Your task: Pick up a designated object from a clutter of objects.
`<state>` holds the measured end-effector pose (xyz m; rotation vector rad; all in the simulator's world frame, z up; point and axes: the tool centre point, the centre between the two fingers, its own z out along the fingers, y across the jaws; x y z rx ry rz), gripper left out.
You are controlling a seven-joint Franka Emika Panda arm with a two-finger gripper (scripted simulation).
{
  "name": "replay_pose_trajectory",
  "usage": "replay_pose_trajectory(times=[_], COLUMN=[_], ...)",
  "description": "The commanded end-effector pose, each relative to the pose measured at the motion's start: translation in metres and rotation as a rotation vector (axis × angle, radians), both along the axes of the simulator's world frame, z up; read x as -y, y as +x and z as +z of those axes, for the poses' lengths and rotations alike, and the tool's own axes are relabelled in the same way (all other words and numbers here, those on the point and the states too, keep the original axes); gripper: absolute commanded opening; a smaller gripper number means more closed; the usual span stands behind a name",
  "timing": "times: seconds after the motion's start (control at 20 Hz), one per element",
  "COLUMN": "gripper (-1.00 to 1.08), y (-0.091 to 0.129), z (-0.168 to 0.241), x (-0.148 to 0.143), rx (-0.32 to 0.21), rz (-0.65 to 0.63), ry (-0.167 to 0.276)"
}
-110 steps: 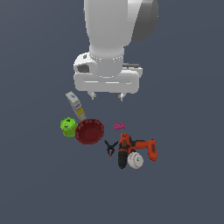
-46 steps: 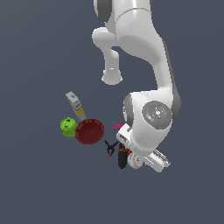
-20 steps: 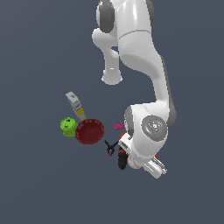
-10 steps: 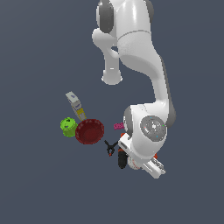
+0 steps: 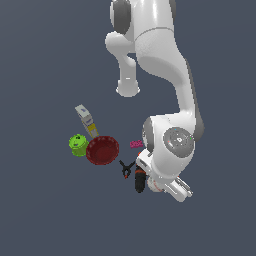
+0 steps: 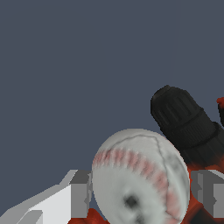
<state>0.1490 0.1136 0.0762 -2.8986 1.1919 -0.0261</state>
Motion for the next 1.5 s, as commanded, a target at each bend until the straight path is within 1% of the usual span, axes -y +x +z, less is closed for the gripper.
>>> replay_pose_trajectory(times=[0.0,0.35,0.95,1.45], gripper=[-1.0,-1.0,-1.0,-1.0], y=[-0.001,-0.012,-0.035,-0.049], z=[0.014,0.072,0.206,0.309], x=[-0.004,-0.019,-0.054,-0.082], rx=[0.003,-0.001,-0.008,-0.014], rz=[0.001,0.001,0.002,0.003], ry=[0.001,0.0,-0.001,-0.001])
